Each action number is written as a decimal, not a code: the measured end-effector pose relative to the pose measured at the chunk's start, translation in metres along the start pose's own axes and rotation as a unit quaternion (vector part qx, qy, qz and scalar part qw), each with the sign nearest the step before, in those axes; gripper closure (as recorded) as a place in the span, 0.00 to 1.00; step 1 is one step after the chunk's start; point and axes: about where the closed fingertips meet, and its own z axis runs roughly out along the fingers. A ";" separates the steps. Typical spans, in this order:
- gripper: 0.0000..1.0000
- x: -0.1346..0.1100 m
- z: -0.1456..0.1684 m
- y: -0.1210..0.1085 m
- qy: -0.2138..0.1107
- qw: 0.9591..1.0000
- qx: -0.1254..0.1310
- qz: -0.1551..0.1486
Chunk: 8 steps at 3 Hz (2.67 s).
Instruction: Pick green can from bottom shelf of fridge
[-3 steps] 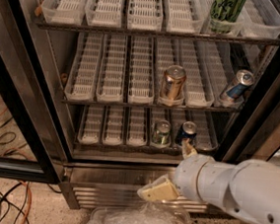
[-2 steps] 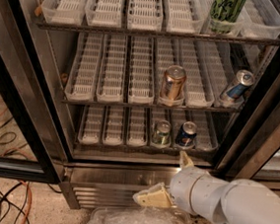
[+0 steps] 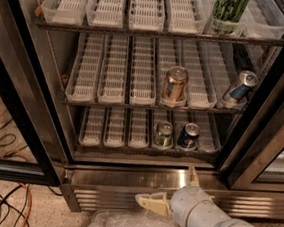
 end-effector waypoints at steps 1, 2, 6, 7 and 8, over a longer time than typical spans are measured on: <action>0.00 -0.004 0.021 0.016 -0.053 0.998 -0.020 0.018; 0.00 -0.005 0.020 0.026 -0.054 0.998 -0.038 0.017; 0.00 -0.014 0.057 0.039 -0.166 0.984 0.019 0.057; 0.00 -0.014 0.072 0.043 -0.210 0.974 0.044 0.075; 0.00 -0.007 0.076 0.045 -0.217 0.971 0.044 0.091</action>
Offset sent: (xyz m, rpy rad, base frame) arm -0.0053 0.0627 -0.0158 0.1693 -0.0079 0.2263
